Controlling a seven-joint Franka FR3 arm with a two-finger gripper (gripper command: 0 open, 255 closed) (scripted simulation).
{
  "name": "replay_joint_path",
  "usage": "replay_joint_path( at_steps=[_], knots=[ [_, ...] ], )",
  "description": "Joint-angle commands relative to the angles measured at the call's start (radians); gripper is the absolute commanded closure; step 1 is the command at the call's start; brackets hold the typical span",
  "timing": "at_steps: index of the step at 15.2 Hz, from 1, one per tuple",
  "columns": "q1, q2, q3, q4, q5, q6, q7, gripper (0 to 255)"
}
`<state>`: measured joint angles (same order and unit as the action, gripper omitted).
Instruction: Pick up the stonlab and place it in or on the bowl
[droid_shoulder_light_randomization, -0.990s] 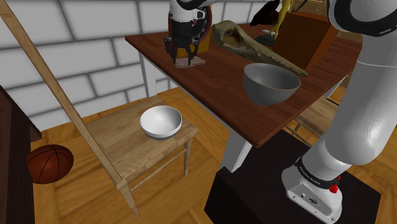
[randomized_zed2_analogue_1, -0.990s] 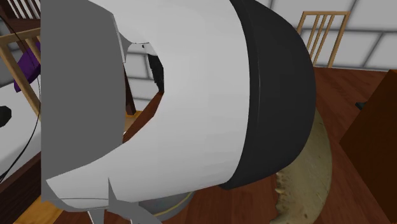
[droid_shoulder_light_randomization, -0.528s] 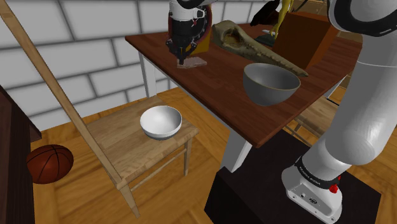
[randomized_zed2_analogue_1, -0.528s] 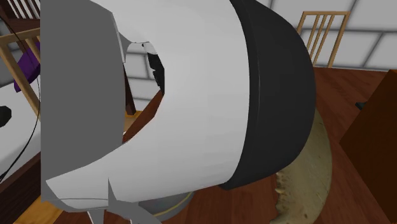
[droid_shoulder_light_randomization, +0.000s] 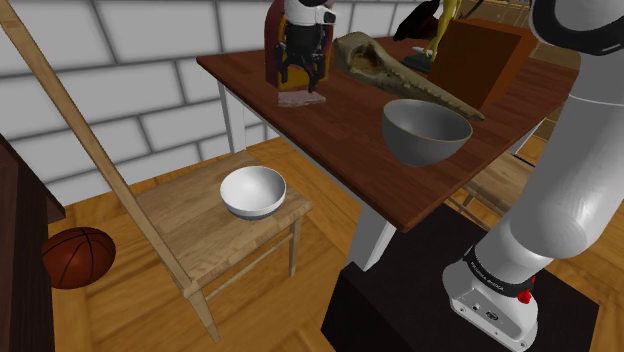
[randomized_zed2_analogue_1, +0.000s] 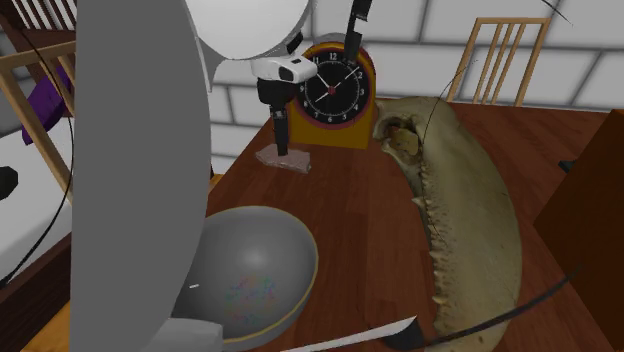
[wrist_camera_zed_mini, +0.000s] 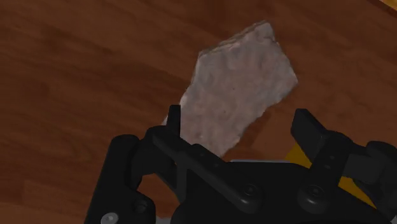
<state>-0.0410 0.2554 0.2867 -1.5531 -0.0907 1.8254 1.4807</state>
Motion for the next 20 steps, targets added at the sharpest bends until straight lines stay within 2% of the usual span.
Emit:
replay_joint_path(
  at_steps=[1,4,12,20],
  knots=[
    [-0.014,-0.043,-0.035,-0.049,0.018,0.027,0.191,0],
    [-0.033,-0.134,-0.081,-0.154,0.040,0.069,0.465,0],
    [-0.034,-0.114,-0.083,-0.231,0.034,0.165,0.473,0],
    [-0.034,-0.114,-0.083,-0.231,0.034,0.164,0.473,0]
  ],
)
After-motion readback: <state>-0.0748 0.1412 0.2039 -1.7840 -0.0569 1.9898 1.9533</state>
